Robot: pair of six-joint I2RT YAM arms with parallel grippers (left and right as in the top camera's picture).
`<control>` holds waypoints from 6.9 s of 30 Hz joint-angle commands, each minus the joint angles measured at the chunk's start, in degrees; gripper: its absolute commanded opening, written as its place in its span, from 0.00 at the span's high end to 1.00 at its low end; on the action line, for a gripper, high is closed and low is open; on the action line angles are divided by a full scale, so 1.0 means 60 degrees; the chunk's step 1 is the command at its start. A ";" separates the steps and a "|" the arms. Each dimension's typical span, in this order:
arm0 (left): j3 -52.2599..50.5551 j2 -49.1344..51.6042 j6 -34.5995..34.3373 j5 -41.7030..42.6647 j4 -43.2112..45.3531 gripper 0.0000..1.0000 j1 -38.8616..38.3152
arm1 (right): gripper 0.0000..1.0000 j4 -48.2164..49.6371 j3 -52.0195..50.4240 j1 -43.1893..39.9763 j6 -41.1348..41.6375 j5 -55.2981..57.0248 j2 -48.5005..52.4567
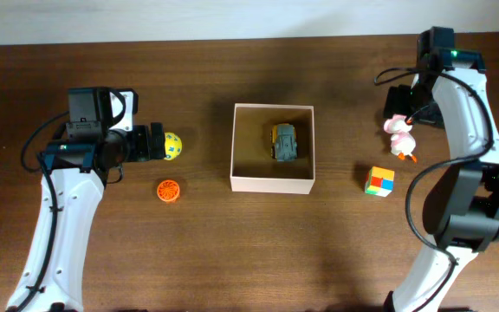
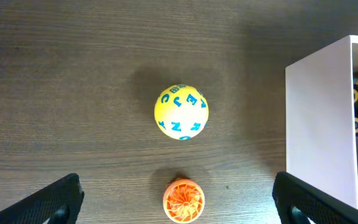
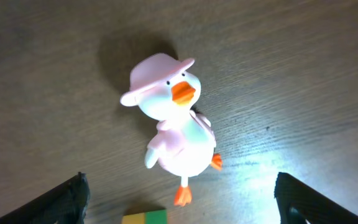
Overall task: Pack container
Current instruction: 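Grasp the white duck toy with the right gripper, then move the duck into the box and open the right gripper, then grasp the colored puzzle cube with the right gripper, then place the cube in the box beside the truck, release, then grasp the yellow lettered ball with the left gripper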
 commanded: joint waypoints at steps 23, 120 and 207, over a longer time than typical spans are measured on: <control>0.0153 0.0036 -0.0058 0.0102 -0.0011 0.01 0.0040 | 0.84 0.0466 -0.1191 -0.0029 0.0058 -0.0780 0.0339; 0.0153 0.0036 -0.0058 0.0102 -0.0011 0.01 0.0040 | 0.56 0.2725 -0.6619 0.0867 0.1406 -0.1027 -0.2448; 0.1508 0.2167 0.0495 0.0619 0.0321 0.01 -0.0623 | 0.01 -0.0685 -0.2382 0.0601 0.2881 -0.0703 -0.6772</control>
